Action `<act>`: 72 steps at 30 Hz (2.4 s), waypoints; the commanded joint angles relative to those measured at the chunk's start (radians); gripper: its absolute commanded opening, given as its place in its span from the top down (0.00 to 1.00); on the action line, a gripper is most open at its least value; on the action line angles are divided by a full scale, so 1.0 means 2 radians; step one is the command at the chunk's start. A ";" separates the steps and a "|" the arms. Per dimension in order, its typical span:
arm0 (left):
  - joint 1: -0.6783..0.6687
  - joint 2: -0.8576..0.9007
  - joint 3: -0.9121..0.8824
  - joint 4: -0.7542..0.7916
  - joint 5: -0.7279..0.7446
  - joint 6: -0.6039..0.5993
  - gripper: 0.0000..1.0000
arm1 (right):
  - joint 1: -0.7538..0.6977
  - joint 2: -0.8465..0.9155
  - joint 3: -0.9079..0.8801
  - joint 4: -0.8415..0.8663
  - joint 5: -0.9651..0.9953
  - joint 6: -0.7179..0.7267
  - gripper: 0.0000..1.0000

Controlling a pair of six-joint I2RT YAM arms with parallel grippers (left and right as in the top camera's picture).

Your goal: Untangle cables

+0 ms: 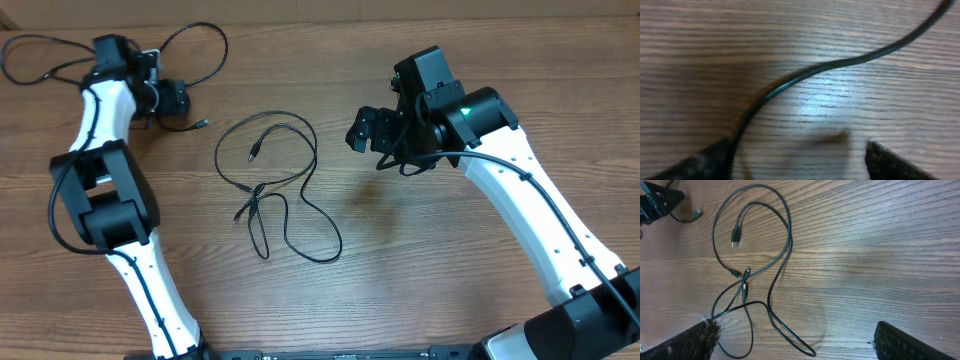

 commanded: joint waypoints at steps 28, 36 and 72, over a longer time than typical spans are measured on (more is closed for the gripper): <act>0.025 0.014 0.045 0.311 -0.170 0.186 0.42 | 0.003 0.002 -0.003 -0.006 -0.002 0.003 0.02; 0.060 0.029 0.045 0.206 -0.158 -0.005 0.01 | 0.003 0.002 -0.003 -0.002 -0.002 0.003 0.02; -0.201 -0.096 0.041 -0.304 0.032 -0.162 0.00 | 0.003 0.002 -0.003 -0.004 -0.002 0.003 0.00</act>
